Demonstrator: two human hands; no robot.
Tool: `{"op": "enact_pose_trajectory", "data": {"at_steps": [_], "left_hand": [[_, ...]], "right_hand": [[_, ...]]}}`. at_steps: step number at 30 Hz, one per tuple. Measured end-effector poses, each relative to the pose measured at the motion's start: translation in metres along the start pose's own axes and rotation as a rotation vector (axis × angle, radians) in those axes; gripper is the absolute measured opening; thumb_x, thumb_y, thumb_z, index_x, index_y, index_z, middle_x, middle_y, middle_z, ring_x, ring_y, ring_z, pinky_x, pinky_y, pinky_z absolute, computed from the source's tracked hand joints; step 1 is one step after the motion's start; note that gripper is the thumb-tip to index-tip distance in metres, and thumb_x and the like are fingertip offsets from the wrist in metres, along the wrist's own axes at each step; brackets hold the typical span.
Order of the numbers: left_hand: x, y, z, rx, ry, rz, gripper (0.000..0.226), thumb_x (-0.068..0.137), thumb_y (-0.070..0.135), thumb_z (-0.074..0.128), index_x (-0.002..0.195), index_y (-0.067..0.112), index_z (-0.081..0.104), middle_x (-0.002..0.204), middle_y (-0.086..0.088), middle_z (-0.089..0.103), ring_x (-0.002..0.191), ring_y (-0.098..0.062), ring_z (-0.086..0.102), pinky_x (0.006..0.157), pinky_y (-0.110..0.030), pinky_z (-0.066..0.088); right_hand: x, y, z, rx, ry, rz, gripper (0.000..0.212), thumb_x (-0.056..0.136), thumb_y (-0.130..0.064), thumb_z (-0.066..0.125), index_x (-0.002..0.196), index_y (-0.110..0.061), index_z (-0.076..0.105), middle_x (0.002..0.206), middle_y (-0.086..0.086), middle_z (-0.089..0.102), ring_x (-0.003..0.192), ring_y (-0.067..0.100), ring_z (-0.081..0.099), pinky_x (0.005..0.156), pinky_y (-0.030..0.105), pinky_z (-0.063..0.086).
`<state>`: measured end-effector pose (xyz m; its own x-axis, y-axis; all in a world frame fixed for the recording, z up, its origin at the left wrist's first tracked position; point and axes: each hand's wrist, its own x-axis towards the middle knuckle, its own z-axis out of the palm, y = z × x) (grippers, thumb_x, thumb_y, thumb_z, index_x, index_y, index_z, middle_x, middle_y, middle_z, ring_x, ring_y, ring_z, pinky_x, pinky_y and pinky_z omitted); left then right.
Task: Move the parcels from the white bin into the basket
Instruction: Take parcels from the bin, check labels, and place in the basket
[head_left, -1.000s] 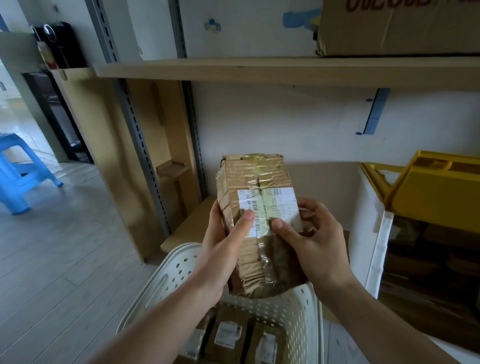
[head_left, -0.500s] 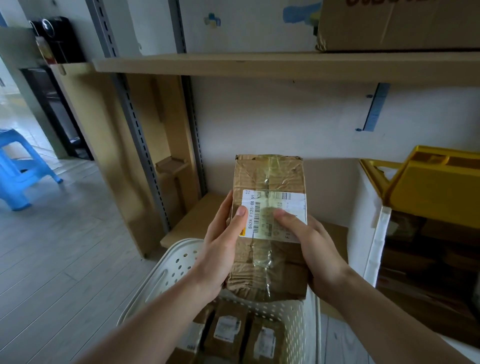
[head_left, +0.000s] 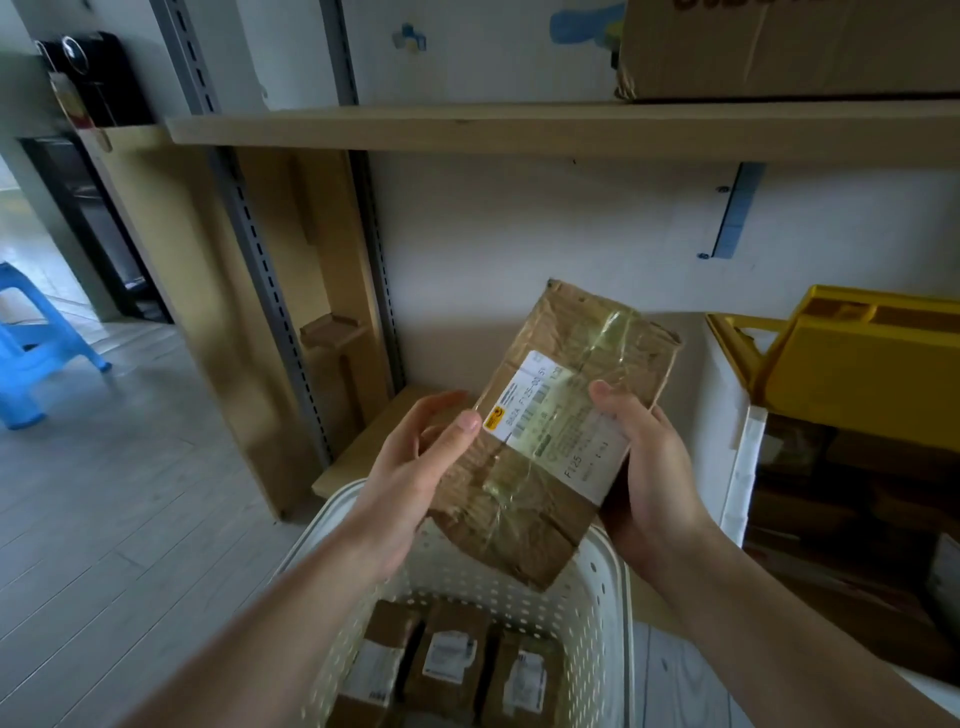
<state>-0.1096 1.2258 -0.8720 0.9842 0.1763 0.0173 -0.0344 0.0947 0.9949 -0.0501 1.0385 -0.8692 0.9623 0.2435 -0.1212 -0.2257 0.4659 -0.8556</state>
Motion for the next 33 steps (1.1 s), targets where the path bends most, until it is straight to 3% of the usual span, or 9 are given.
{"op": "enact_pose_trajectory", "data": {"at_steps": [3, 5, 9, 11, 13, 17, 21, 28, 33], "left_hand": [[0.000, -0.003, -0.006, -0.086, -0.019, -0.169, 0.066, 0.071, 0.047, 0.086, 0.127, 0.024, 0.060, 0.119, -0.010, 0.073, 0.110, -0.032, 0.070, 0.082, -0.048, 0.061], [-0.001, -0.007, -0.005, -0.143, -0.041, -0.214, 0.065, 0.072, 0.037, 0.087, 0.128, 0.024, 0.059, 0.120, -0.010, 0.073, 0.111, -0.033, 0.070, 0.082, -0.053, 0.061], [-0.001, -0.009, 0.002, -0.133, 0.068, -0.151, 0.056, 0.074, 0.031, 0.077, 0.127, 0.025, 0.059, 0.119, -0.006, 0.074, 0.108, -0.027, 0.071, 0.083, -0.050, 0.061], [0.000, -0.010, 0.004, -0.180, 0.141, -0.114, 0.051, 0.077, 0.035, 0.072, 0.126, 0.027, 0.058, 0.118, -0.004, 0.074, 0.107, -0.027, 0.071, 0.081, -0.048, 0.060], [0.001, -0.008, 0.004, -0.269, 0.224, -0.073, 0.046, 0.082, 0.037, 0.068, 0.126, 0.028, 0.057, 0.117, -0.004, 0.074, 0.107, -0.026, 0.072, 0.082, -0.048, 0.060], [0.004, 0.000, 0.004, -0.336, 0.362, -0.003, 0.028, 0.098, 0.032, 0.061, 0.125, 0.029, 0.057, 0.116, -0.004, 0.074, 0.104, -0.025, 0.074, 0.081, -0.045, 0.061], [0.002, 0.004, -0.001, -0.282, 0.438, 0.043, 0.023, 0.093, 0.038, 0.068, 0.114, 0.032, 0.059, 0.118, -0.005, 0.073, 0.111, -0.028, 0.071, 0.100, -0.057, 0.053], [-0.010, 0.018, 0.002, -0.199, 0.354, 0.145, 0.039, 0.088, 0.042, 0.069, 0.121, 0.027, 0.055, 0.114, -0.003, 0.074, 0.108, -0.028, 0.072, 0.096, -0.058, 0.055], [-0.019, 0.023, 0.001, -0.142, 0.230, 0.185, 0.068, 0.072, 0.034, 0.084, 0.127, 0.016, 0.049, 0.115, -0.006, 0.072, 0.107, -0.025, 0.073, 0.097, -0.052, 0.056]], "right_hand": [[0.005, 0.002, -0.004, 0.108, 0.085, 0.032, 0.078, 0.070, -0.041, 0.083, 0.138, -0.014, 0.055, 0.127, 0.019, 0.070, 0.115, 0.039, 0.070, 0.091, 0.058, 0.058], [0.008, 0.001, -0.005, 0.163, 0.135, 0.061, 0.082, 0.066, -0.041, 0.086, 0.137, -0.015, 0.056, 0.129, 0.019, 0.069, 0.116, 0.039, 0.069, 0.088, 0.054, 0.060], [0.010, -0.004, -0.006, 0.142, 0.118, 0.069, 0.072, 0.070, -0.032, 0.086, 0.133, -0.012, 0.059, 0.120, 0.014, 0.073, 0.111, 0.034, 0.071, 0.074, 0.044, 0.062], [0.010, -0.008, -0.008, 0.100, 0.102, 0.031, 0.056, 0.077, -0.030, 0.080, 0.126, -0.011, 0.061, 0.103, 0.007, 0.073, 0.104, 0.027, 0.071, 0.075, 0.043, 0.061], [0.009, -0.011, -0.011, 0.043, 0.097, -0.018, 0.054, 0.077, -0.030, 0.080, 0.126, -0.014, 0.063, 0.096, 0.003, 0.075, 0.100, 0.024, 0.073, 0.079, 0.044, 0.060], [0.004, -0.012, -0.015, -0.204, 0.022, -0.109, 0.062, 0.074, -0.026, 0.081, 0.132, -0.031, 0.059, 0.112, 0.004, 0.077, 0.103, 0.024, 0.075, 0.080, 0.041, 0.061], [-0.002, -0.017, -0.020, -0.366, -0.063, -0.183, 0.068, 0.071, -0.029, 0.082, 0.135, -0.032, 0.060, 0.113, -0.001, 0.077, 0.104, 0.020, 0.075, 0.079, 0.032, 0.060], [-0.015, -0.022, -0.023, -0.423, -0.175, -0.250, 0.064, 0.091, -0.018, 0.068, 0.149, -0.031, 0.044, 0.124, 0.000, 0.073, 0.114, 0.019, 0.072, 0.092, 0.037, 0.062], [-0.021, -0.034, -0.023, -0.428, -0.160, -0.346, 0.064, 0.082, -0.024, 0.074, 0.140, -0.039, 0.052, 0.126, 0.000, 0.073, 0.116, 0.019, 0.071, 0.093, 0.035, 0.061]]}}
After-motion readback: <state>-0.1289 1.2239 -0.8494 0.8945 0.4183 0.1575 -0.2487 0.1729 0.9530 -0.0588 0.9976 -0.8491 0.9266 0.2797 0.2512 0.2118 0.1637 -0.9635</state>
